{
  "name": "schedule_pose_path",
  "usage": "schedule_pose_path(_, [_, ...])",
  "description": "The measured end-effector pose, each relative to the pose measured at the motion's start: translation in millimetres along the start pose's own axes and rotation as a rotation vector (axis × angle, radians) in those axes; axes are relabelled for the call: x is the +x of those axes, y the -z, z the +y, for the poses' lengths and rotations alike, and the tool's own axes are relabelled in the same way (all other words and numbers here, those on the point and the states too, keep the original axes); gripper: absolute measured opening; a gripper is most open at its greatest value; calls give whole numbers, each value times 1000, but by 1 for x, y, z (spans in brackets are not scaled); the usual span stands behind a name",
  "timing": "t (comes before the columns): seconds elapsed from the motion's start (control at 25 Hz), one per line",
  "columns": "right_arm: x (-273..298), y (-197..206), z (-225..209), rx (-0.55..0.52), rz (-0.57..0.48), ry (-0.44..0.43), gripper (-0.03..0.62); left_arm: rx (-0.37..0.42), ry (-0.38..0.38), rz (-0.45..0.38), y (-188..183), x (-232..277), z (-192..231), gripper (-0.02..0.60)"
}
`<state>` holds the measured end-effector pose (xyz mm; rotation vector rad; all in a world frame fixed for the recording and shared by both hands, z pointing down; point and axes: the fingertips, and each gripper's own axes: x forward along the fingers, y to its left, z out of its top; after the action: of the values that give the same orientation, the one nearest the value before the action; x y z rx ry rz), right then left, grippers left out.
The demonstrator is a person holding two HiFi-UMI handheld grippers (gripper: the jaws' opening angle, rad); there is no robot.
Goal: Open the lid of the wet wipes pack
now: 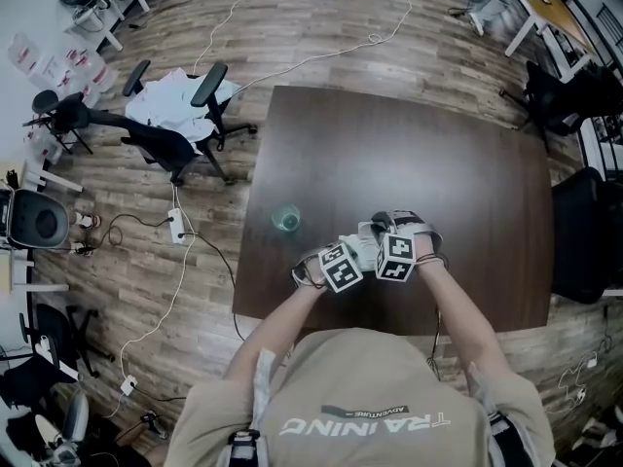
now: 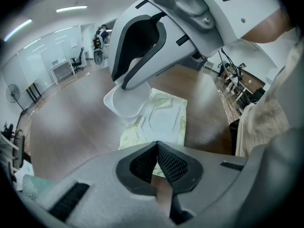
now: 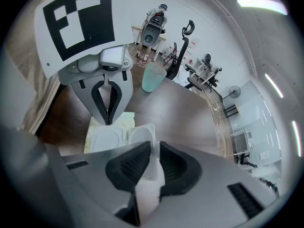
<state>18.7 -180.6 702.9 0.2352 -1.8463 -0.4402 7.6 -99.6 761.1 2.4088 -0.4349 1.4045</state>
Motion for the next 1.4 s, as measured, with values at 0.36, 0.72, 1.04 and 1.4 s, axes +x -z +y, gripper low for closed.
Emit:
schedule_pose_path(0.36, [9,4,-5,9,-1,-22,41,-5,7,7,-1,0,0,9])
schedule_pose_path(0.72, [27,9,-2,11,3,-68,48,-26,69,26,4,0,-2,9])
schedule_pose_path(1.04, [41,12,12,-7,9,-115,48,-39,74,20,2,-1,0,9])
schedule_pose_path(1.4, [52,18,19,18,9,-141,48,-44,101,28,3,1,0,9])
